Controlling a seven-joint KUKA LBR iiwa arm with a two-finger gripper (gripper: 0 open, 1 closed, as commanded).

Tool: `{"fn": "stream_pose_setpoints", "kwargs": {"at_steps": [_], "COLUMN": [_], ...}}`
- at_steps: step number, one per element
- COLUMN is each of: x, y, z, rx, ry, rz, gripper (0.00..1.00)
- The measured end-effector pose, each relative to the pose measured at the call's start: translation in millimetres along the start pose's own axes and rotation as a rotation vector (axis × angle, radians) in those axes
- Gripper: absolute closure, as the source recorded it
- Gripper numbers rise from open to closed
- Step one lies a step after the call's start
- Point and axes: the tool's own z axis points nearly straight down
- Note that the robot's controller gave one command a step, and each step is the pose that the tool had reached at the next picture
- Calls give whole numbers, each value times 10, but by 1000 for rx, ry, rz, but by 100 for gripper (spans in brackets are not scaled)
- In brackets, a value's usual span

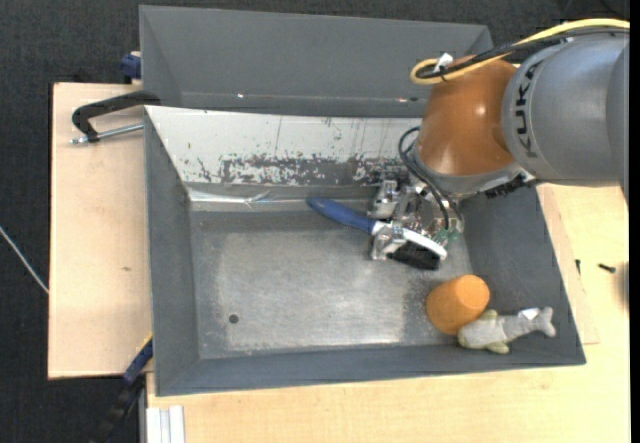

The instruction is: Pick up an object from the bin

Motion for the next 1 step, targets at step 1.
{"fn": "stream_pose_setpoints", "kwargs": {"at_steps": [1], "x": [-3], "y": [34], "z": [-1803], "rx": [3], "ry": [-14], "rz": [-130], "gripper": [100]}}
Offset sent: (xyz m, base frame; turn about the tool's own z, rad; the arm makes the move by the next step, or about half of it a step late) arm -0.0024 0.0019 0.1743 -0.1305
